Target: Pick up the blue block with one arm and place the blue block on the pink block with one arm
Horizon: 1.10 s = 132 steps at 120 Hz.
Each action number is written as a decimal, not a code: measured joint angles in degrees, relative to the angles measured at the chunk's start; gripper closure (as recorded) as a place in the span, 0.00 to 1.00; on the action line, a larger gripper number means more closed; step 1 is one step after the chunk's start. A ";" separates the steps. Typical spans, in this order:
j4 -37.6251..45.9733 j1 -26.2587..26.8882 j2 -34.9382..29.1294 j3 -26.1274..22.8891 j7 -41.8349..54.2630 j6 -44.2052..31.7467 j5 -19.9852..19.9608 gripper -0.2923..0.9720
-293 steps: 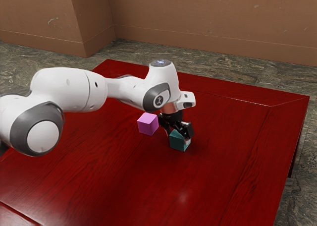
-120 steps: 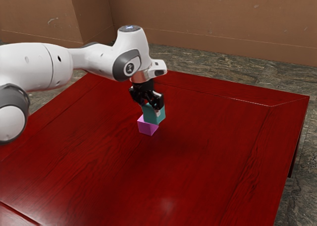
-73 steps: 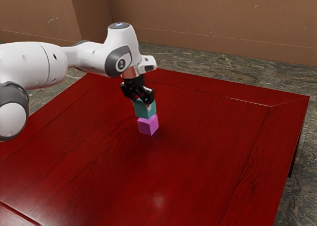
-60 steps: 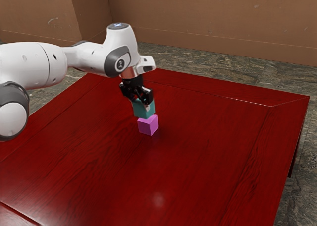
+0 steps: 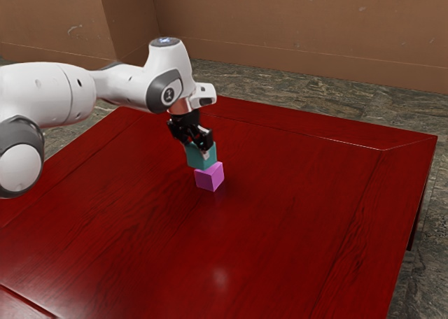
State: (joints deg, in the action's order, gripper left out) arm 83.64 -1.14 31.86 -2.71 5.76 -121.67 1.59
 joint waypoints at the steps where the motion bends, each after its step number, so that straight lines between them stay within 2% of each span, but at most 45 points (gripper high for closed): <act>1: 0.00 0.00 0.02 0.00 0.04 -0.06 -0.01 0.56; 80: -3.98 -0.27 2.52 0.00 1.68 -2.13 0.21 0.56; 106: -3.91 -0.27 2.49 -0.12 2.51 -3.47 -0.80 0.37; 132: -3.78 -0.26 1.97 -0.32 3.33 -4.60 -1.09 0.29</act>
State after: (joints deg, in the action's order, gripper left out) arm 79.86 -1.41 33.82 -3.03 9.09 -126.27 0.50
